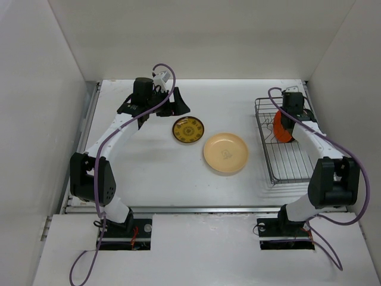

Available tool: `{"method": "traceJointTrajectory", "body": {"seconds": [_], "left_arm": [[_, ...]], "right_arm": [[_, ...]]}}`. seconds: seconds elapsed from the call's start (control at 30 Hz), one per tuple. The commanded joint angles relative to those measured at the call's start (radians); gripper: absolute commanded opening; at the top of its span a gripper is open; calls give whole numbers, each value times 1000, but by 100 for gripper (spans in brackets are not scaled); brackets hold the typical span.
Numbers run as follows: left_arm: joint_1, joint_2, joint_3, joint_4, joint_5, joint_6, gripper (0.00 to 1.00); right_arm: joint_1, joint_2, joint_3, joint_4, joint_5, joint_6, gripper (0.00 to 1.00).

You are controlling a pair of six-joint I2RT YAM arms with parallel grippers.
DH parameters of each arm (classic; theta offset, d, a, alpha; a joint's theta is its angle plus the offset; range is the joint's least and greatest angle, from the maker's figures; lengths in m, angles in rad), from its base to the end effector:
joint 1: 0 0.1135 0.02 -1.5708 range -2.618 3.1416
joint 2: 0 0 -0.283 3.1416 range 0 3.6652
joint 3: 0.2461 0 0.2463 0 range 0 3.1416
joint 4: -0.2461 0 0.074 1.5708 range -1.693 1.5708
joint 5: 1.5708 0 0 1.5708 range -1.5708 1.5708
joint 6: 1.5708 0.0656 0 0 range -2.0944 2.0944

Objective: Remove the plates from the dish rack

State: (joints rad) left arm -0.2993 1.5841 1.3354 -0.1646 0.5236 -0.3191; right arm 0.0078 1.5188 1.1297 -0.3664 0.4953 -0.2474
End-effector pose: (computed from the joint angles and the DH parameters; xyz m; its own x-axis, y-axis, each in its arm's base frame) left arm 0.3629 -0.1463 0.3433 -0.5818 -0.1048 -0.8066 0.5375 0.6947 -0.4780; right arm 0.3452 -0.0285 0.2707 -0.7478 -0.2213 -0.6260 0.1609 0.8543 -0.4942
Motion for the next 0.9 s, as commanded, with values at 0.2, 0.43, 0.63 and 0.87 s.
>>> {"method": "traceJointTrajectory", "body": {"seconds": [0.2, 0.43, 0.63, 0.87], "left_arm": [[6, -53, -4, 25, 21, 6, 81], [6, -53, -4, 25, 21, 6, 81], [6, -53, -4, 25, 21, 6, 81], [6, -35, -4, 46, 81, 6, 82]], "right_arm": [[-5, -101, -2, 47, 77, -6, 0], [-5, -143, -11, 90, 120, 3, 0], [-5, -218, -33, 153, 155, 3, 0], [-5, -336, -73, 234, 135, -6, 0]]}}
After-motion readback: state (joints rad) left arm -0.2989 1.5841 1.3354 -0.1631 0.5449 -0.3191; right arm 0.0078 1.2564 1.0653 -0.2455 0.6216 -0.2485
